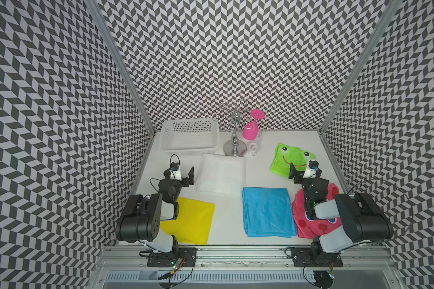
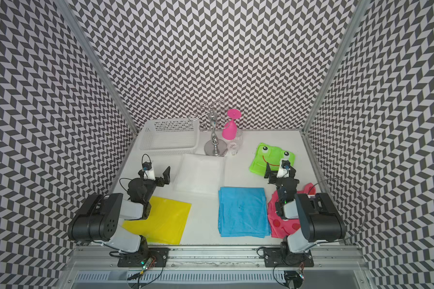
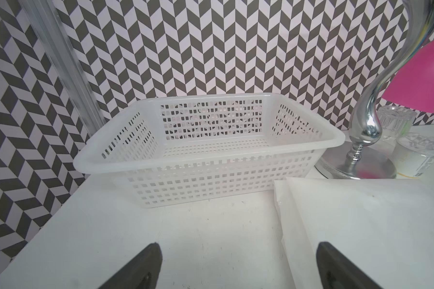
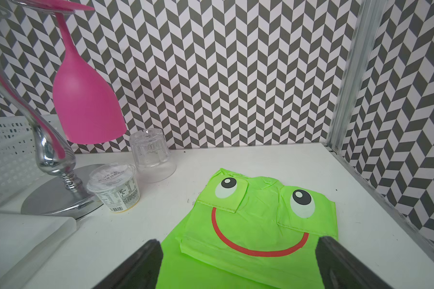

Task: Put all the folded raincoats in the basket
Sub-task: Pick up the raincoat from the center of the board.

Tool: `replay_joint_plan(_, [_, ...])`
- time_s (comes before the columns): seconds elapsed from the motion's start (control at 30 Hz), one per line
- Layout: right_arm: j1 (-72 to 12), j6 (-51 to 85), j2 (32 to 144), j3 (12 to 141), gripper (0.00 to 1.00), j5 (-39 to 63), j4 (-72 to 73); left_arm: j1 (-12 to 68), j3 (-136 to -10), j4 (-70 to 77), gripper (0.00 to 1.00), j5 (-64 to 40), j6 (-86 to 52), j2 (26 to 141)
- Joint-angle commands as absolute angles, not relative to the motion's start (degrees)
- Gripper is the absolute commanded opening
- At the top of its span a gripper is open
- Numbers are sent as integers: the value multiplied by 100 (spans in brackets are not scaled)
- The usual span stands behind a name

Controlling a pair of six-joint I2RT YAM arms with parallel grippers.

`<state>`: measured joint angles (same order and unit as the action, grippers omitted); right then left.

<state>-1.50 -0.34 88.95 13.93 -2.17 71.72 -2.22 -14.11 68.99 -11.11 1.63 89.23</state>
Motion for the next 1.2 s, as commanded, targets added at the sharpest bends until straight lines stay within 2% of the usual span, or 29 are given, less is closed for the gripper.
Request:
replay_joint_plan(0.0, [-193,-58,8912,1411,100,-308,7478,-185,-1494,7040,100,-1064,183,8871])
replay_joint_plan(0.67, [-193,64,8879,1342,100,-427,7692,-185,-1494,7039,100,-1066,180,8870])
replay_joint_plan(0.83, [-191,24,7454,1436,100,-306,6405,-177,-1551,6943,100,-872,117,8780])
replay_joint_plan(0.97, [-193,295,6119,2423,100,384,4110,-236,-2721,4402,100,-934,91,8230])
replay_joint_plan(1.13, [-182,2889,5925,3634,100,-799,1755,-239,-3948,1949,100,-2187,221,7929])
replay_joint_plan(1.17, [-96,3016,5982,3725,100,-480,1569,-224,-4085,1566,100,-2541,245,7911])
